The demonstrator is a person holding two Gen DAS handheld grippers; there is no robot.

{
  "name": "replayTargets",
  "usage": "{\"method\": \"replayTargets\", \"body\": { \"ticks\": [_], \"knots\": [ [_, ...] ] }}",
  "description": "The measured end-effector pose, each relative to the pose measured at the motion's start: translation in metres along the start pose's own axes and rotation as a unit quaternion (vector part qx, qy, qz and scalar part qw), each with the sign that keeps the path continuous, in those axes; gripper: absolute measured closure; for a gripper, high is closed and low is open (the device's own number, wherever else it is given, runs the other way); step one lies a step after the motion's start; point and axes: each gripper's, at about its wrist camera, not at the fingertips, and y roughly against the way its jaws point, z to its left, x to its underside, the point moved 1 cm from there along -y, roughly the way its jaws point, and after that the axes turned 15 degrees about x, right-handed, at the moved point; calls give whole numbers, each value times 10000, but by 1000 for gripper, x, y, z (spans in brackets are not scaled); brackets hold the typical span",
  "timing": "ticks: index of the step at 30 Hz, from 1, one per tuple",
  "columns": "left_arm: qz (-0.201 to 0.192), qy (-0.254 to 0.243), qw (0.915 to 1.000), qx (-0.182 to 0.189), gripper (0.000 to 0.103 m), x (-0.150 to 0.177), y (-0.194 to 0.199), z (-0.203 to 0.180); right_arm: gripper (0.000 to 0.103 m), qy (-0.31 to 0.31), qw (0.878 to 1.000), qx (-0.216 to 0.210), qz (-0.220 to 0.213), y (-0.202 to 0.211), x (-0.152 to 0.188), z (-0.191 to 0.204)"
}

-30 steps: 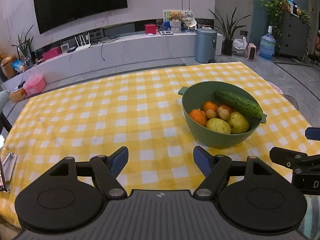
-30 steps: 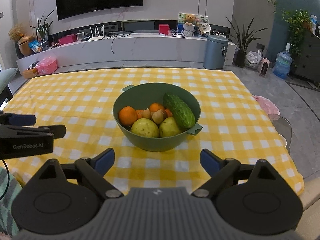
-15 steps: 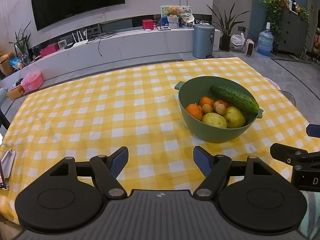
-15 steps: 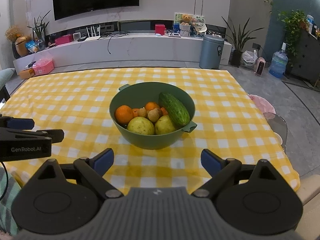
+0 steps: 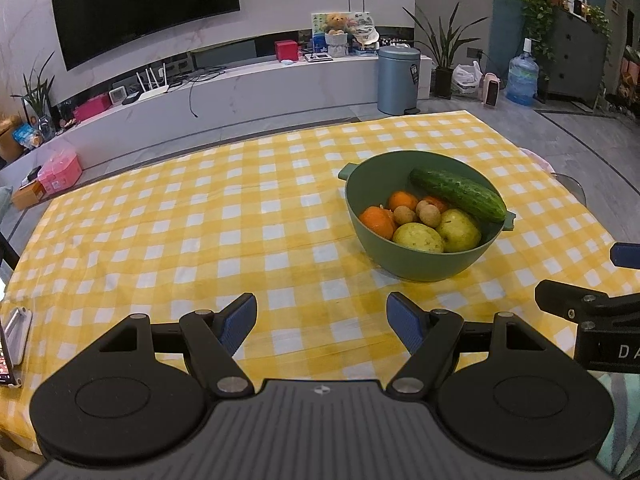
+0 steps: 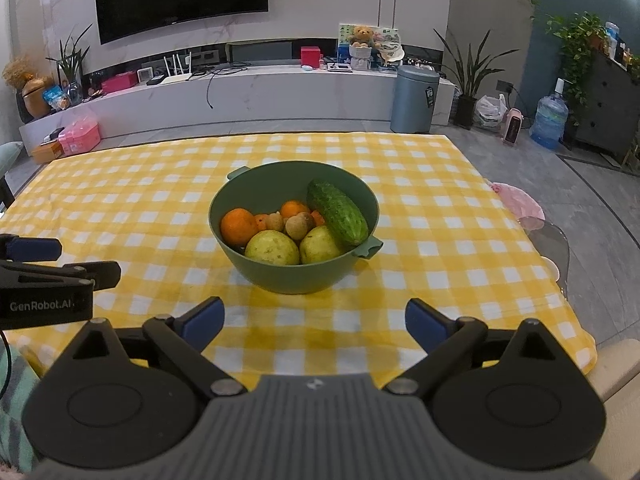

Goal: Organize fruits

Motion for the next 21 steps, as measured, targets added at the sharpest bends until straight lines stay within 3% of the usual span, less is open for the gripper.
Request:
{"method": "replayTargets", "body": {
  "ticks": [21],
  "knots": [
    [-114, 7, 9999, -30, 16, 2, 10, -2, 8, -39, 10000, 39, -14, 7, 4, -3]
  ]
}}
